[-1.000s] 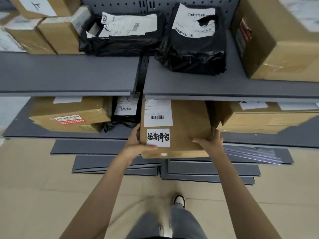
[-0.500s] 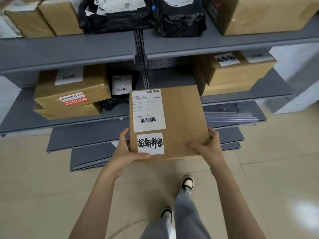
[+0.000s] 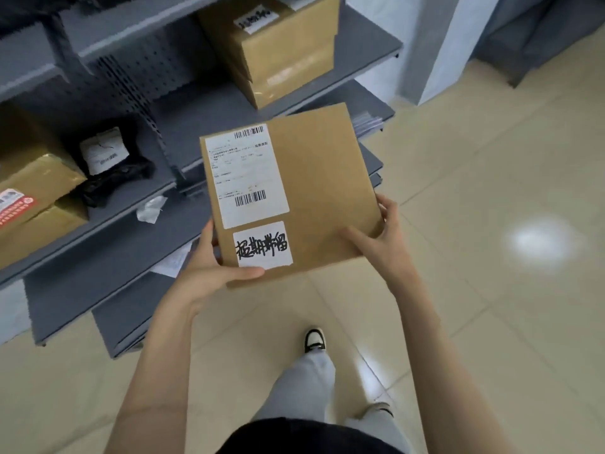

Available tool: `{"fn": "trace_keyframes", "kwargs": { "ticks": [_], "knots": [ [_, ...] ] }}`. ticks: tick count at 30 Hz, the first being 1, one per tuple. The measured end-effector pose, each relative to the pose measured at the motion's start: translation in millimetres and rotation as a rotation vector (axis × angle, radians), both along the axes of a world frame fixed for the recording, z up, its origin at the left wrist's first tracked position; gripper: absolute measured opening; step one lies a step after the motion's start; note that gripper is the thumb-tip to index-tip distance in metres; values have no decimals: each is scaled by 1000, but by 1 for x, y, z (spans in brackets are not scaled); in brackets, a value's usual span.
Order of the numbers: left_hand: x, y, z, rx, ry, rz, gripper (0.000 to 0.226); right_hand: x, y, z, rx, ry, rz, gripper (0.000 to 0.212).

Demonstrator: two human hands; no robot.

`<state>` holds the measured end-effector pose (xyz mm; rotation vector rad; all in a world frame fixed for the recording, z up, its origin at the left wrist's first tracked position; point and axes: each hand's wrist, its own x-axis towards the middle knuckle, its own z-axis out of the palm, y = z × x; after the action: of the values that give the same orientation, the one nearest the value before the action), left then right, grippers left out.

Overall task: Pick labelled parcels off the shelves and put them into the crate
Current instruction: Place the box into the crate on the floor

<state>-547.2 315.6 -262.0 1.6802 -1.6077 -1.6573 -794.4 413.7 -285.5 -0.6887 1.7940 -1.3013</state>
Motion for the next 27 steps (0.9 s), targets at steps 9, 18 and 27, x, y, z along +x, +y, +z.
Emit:
{"fn": "trace_keyframes", "kwargs": {
  "ticks": [9, 18, 27],
  "knots": [
    [-155, 106, -18, 41, -65, -515, 131, -82, 211, -7, 48, -23, -484, 68],
    [-283, 244, -37, 107, -224, -1081, 137, -65, 415, -16, 84, -123, -1052, 67],
    [-328, 380, -48, 73, -238, -1580, 116, 39, 523, -37, 123, -191, -1581, 71]
  ]
}}
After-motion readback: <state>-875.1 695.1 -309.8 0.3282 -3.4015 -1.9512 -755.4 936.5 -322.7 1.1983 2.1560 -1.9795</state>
